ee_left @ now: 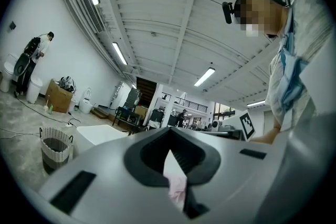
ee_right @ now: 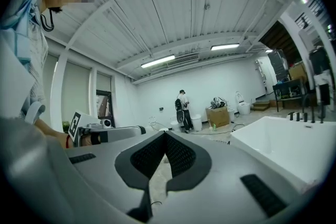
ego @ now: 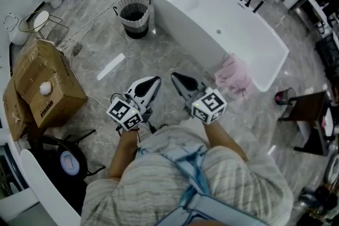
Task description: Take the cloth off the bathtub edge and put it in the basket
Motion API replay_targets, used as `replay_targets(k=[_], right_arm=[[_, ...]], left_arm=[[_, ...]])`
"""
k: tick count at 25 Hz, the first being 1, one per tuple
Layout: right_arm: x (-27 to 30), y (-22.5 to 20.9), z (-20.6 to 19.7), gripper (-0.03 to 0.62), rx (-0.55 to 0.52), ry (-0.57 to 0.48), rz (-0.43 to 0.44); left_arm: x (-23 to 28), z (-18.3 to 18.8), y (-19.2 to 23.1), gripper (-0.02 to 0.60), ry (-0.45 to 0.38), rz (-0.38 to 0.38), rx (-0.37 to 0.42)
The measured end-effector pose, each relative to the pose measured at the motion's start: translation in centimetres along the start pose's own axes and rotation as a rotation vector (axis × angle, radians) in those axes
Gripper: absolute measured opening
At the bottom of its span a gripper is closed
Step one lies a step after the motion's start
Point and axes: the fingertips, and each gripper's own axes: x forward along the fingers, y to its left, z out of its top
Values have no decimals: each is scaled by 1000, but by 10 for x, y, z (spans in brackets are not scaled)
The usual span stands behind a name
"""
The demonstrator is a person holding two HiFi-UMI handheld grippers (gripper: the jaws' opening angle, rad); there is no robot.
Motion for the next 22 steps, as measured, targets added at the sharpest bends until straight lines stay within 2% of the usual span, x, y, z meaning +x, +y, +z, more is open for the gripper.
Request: replay_targets(k=[3, 12, 22], right_arm=[[-1, -35, 4, 2, 5, 1, 6], [-26, -153, 24, 2, -66, 13, 45], [-67, -273, 53, 2, -121, 63, 26]], left_arm=[[34, -3, 5, 3, 2, -1, -6], [174, -8, 12, 3, 0, -30, -11], [316, -16, 1, 3, 57, -96, 43]])
